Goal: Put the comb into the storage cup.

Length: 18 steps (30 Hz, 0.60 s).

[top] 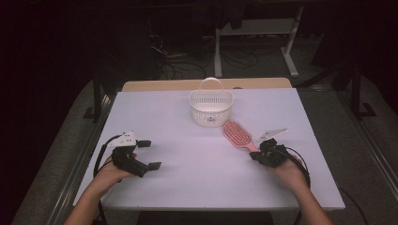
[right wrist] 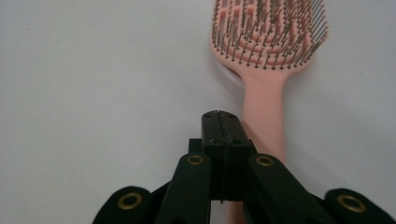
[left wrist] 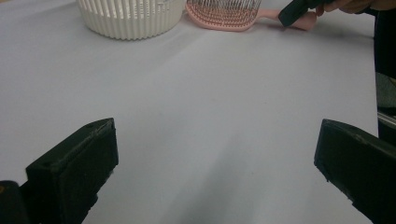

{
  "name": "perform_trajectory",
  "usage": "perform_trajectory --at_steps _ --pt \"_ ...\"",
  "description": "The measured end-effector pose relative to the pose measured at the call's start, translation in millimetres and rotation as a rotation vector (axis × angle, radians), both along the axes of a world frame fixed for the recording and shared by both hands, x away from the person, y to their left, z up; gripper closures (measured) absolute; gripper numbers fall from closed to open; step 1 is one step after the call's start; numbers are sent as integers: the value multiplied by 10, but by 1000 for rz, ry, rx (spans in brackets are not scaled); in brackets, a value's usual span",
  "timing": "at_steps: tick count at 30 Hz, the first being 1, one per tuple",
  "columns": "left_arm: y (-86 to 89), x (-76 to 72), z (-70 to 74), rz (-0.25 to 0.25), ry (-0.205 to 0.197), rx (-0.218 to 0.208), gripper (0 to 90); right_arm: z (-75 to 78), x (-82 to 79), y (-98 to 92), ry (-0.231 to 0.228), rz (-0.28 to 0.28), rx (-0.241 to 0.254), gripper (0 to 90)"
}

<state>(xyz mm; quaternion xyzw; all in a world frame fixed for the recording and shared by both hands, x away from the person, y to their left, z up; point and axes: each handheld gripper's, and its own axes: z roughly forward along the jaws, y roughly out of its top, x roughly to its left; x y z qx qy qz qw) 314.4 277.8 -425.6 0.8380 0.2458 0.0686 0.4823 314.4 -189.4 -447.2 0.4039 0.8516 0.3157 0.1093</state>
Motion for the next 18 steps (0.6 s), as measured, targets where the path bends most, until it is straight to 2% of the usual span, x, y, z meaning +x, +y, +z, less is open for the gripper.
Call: perform_trajectory --at_steps 18 --pt "-5 -4 -2 -3 2 -1 0 -14 76 -215 -5 -61 -12 890"
